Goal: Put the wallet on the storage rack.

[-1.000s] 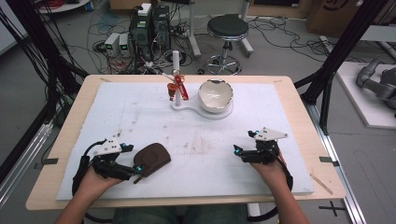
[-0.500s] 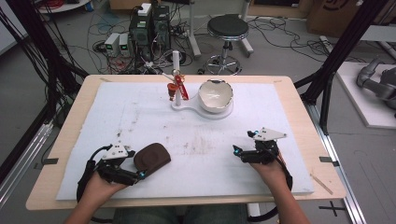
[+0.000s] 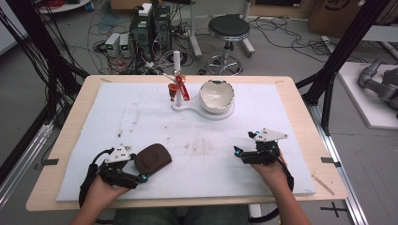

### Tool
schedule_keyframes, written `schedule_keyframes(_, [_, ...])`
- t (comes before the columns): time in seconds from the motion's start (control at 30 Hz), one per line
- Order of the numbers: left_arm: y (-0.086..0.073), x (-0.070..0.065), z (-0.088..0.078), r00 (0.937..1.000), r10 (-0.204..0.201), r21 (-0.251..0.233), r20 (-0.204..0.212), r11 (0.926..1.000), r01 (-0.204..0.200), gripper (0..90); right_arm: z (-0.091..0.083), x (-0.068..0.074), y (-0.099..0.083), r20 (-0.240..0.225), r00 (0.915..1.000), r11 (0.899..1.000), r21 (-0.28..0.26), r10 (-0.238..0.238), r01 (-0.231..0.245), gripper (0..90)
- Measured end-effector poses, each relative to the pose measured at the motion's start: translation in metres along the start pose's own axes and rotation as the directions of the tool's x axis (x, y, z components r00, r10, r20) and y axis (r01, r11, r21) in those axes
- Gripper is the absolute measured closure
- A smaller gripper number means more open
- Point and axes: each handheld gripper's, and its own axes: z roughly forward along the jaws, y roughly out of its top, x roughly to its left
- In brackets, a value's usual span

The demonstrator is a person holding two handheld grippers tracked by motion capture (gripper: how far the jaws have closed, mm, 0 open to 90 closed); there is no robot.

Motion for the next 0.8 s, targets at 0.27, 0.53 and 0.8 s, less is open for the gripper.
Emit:
schedule_keyframes(0.27, [-0.003, -0.009, 0.015, 0.9989, 0.023, 0.070, -0.040, 0.9973, -0.020, 5.8, 0.001, 0.001, 0.000, -0.004, 1.0000, 1.000, 0.002, 0.001, -0.001, 17.9])
schedule_keyframes(0.53, [-0.001, -0.008, 0.017, 0.9984, -0.004, 0.047, -0.057, 0.9989, 0.007, 8.4, 0.001, 0.001, 0.001, -0.003, 1.0000, 1.000, 0.000, -0.001, 0.001, 17.9])
schedule_keyframes(0.8, [0.002, -0.007, 0.021, 0.9976, -0.009, 0.036, -0.069, 0.9993, 0.012, 8.5, 0.001, 0.001, 0.000, -0.003, 1.0000, 1.000, 0.005, -0.003, 0.003, 17.9])
